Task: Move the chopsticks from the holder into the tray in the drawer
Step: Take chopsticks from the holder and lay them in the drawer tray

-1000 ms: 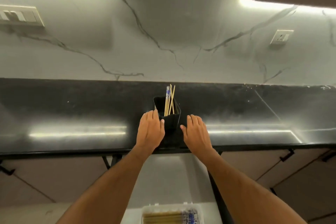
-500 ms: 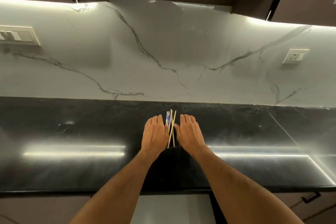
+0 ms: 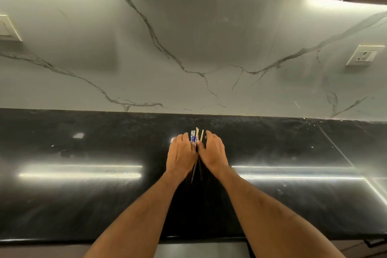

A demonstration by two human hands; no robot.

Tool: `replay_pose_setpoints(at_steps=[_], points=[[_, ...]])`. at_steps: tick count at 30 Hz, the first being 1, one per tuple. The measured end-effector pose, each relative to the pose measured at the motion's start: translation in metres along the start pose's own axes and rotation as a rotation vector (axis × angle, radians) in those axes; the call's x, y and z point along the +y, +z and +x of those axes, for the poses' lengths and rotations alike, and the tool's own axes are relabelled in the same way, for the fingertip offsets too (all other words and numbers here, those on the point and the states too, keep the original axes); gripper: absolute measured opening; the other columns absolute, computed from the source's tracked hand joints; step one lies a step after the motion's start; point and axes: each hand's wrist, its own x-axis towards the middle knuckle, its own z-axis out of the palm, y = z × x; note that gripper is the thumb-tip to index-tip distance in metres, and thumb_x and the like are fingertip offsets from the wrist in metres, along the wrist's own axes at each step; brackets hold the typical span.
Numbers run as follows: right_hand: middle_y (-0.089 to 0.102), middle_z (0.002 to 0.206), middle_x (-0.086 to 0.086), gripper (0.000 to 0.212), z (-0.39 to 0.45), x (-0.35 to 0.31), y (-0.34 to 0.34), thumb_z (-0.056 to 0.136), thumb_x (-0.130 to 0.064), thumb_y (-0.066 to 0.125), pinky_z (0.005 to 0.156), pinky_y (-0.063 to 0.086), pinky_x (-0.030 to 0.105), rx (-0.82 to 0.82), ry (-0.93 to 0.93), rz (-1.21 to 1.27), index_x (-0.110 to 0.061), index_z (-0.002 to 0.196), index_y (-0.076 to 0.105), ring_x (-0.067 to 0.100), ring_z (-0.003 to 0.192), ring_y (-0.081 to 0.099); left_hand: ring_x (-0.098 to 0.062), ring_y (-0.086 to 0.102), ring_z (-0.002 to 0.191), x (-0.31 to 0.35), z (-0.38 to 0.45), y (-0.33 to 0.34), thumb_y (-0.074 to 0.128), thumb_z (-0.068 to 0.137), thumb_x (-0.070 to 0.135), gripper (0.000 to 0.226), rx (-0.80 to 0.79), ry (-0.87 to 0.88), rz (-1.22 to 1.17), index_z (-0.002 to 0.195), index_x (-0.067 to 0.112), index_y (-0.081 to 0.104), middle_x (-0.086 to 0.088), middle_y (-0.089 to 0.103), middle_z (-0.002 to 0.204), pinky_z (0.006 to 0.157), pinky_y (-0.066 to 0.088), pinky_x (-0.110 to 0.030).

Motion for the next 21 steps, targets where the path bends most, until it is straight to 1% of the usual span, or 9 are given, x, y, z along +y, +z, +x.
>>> replay_pose_setpoints(at_steps=[3, 5, 7, 10, 13, 15, 18, 19, 21], points=[[0.069, 0.093, -0.004, 0.011, 0.008, -0.002, 0.004, 0.094, -0.019, 0.066, 0.073, 0.049, 0.023, -0.039, 0.105, 0.175, -0.018, 0.103, 0.060, 0.012, 0.084, 0.065, -0.012, 0.057, 0.092, 0.002, 0.004, 0.003, 0.037, 0.105, 0.025, 0.023, -0.016, -0.025, -0.085, 0.111, 0.016, 0.057, -0.001, 0.063, 0.105, 0.085, 0.050, -0.027], [0.071, 0.091, -0.001, 0.012, 0.013, -0.003, 0.005, 0.092, -0.014, 0.068, 0.068, 0.051, 0.020, -0.059, 0.172, 0.259, -0.019, 0.100, 0.060, 0.013, 0.083, 0.068, -0.012, 0.058, 0.090, 0.002, 0.005, 0.003, 0.039, 0.104, 0.021, 0.022, -0.018, -0.032, -0.151, 0.111, 0.016, 0.059, 0.000, 0.063, 0.104, 0.078, 0.047, -0.023], [0.071, 0.088, -0.001, 0.016, 0.016, -0.005, 0.007, 0.090, -0.008, 0.070, 0.067, 0.055, 0.020, -0.062, 0.214, 0.298, -0.016, 0.101, 0.063, 0.014, 0.082, 0.070, -0.011, 0.058, 0.090, 0.003, 0.005, 0.003, 0.039, 0.103, 0.018, 0.023, -0.022, -0.030, -0.194, 0.113, 0.016, 0.060, 0.001, 0.063, 0.104, 0.076, 0.043, -0.020], [0.073, 0.088, 0.000, 0.020, 0.019, -0.008, 0.010, 0.086, -0.005, 0.074, 0.074, 0.060, 0.026, -0.063, 0.260, 0.312, -0.012, 0.105, 0.070, 0.010, 0.081, 0.070, -0.009, 0.060, 0.089, 0.003, 0.003, 0.004, 0.038, 0.102, 0.017, 0.025, -0.005, -0.021, -0.236, 0.112, 0.019, 0.061, 0.006, 0.063, 0.101, 0.077, 0.048, -0.022], [0.076, 0.091, 0.003, 0.017, 0.020, -0.010, 0.013, 0.086, -0.005, 0.075, 0.084, 0.061, 0.032, -0.056, 0.289, 0.316, -0.010, 0.103, 0.075, 0.012, 0.085, 0.071, -0.005, 0.060, 0.080, 0.004, -0.001, 0.002, 0.036, 0.101, 0.024, 0.028, 0.046, -0.006, -0.255, 0.104, 0.021, 0.063, 0.010, 0.063, 0.093, 0.069, 0.045, -0.013], [0.077, 0.093, 0.005, 0.017, 0.020, -0.013, 0.014, 0.087, -0.004, 0.075, 0.085, 0.061, 0.034, -0.047, 0.290, 0.323, -0.009, 0.103, 0.076, 0.014, 0.087, 0.072, -0.006, 0.061, 0.077, 0.003, -0.004, 0.003, 0.036, 0.097, 0.029, 0.031, 0.076, 0.027, -0.261, 0.100, 0.019, 0.065, 0.008, 0.065, 0.089, 0.070, 0.050, -0.017], [0.076, 0.094, 0.007, 0.016, 0.019, -0.018, 0.015, 0.087, -0.004, 0.075, 0.084, 0.061, 0.033, -0.046, 0.318, 0.319, -0.009, 0.103, 0.076, 0.016, 0.088, 0.072, -0.008, 0.062, 0.078, -0.003, -0.006, 0.005, 0.047, 0.097, 0.018, 0.019, 0.105, 0.066, -0.249, 0.100, 0.015, 0.066, 0.003, 0.067, 0.090, 0.074, 0.058, -0.027], [0.075, 0.093, 0.007, 0.014, 0.018, -0.019, 0.015, 0.088, -0.004, 0.074, 0.081, 0.061, 0.031, -0.046, 0.337, 0.326, -0.009, 0.101, 0.076, 0.017, 0.087, 0.072, -0.009, 0.063, 0.080, -0.004, -0.006, 0.005, 0.050, 0.097, 0.015, 0.018, 0.108, 0.065, -0.253, 0.102, 0.014, 0.067, 0.002, 0.068, 0.092, 0.075, 0.059, -0.028], [0.074, 0.089, 0.007, 0.011, 0.018, -0.021, 0.015, 0.089, -0.004, 0.072, 0.071, 0.059, 0.026, -0.051, 0.370, 0.336, -0.008, 0.098, 0.075, 0.015, 0.081, 0.069, -0.009, 0.064, 0.080, -0.003, -0.007, 0.003, 0.046, 0.096, 0.018, 0.023, 0.122, 0.065, -0.257, 0.104, 0.012, 0.067, 0.000, 0.068, 0.093, 0.076, 0.059, -0.029]])
